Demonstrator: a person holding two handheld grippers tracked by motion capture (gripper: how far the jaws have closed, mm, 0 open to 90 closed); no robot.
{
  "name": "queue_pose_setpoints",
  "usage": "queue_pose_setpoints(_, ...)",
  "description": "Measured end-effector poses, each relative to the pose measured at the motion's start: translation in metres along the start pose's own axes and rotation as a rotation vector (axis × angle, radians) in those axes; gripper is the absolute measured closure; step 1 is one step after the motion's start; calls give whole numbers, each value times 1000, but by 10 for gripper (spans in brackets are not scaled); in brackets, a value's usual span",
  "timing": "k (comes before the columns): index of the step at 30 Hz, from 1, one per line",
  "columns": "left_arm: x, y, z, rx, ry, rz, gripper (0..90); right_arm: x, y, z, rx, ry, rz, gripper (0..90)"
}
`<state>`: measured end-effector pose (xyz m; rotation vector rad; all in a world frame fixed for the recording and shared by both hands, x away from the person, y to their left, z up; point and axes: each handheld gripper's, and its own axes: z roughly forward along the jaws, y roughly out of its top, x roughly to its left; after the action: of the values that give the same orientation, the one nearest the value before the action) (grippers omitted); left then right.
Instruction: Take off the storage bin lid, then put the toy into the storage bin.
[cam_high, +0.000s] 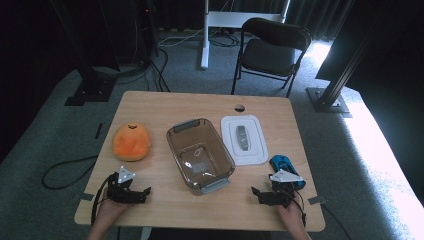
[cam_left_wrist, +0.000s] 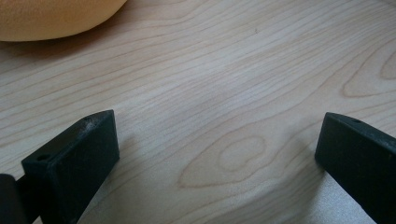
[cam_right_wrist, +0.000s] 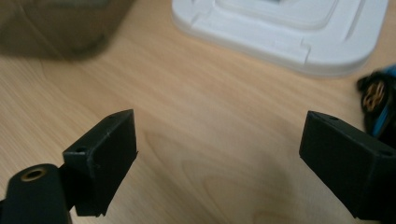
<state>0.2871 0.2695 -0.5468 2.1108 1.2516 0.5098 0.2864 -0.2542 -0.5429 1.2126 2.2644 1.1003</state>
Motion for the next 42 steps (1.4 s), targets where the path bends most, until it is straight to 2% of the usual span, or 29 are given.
queue_pose_setpoints(5,0,0,0,1,-1,4,1,-2,-3,-1,-8,-12,14,105)
queue_pose_setpoints(7,0,0,-1,2,-4,11,1,-2,-4,-2,-6,-35,-8,105)
queue_pose_setpoints(9,-1,0,-1,1,-6,12,1,-4,-7,-1,14,-23,5,106)
queue_pose_setpoints(12,0,0,-1,1,-7,13,1,-4,-7,0,19,-28,-7,123)
queue_pose_setpoints(16,0,-1,-1,1,-15,20,1,-3,-6,3,58,-34,-15,127)
queue_pose_setpoints(18,0,-1,-2,4,-19,25,2,-1,-6,4,62,-48,-29,124)
queue_pose_setpoints(23,1,0,-4,18,-32,24,10,-1,-6,4,64,-49,-24,123)
queue_pose_setpoints(24,2,0,-5,28,-40,12,10,-1,-6,4,64,-47,-25,123)
queue_pose_setpoints(26,1,1,-7,29,-40,12,10,-1,-6,4,64,-46,-26,123)
queue_pose_setpoints(30,0,7,-20,5,-23,23,10,-2,-6,4,65,-45,-27,123)
queue_pose_setpoints(33,3,14,-30,-26,-9,13,10,-2,-6,4,65,-45,-26,123)
queue_pose_setpoints(35,6,18,-34,-40,-22,-1,10,-2,-6,4,65,-45,-27,123)
queue_pose_setpoints(38,8,25,-37,-43,11,12,10,-2,-6,4,65,-46,-26,123)
queue_pose_setpoints(42,12,34,-41,-62,26,8,10,-2,-6,4,66,-47,-26,123)
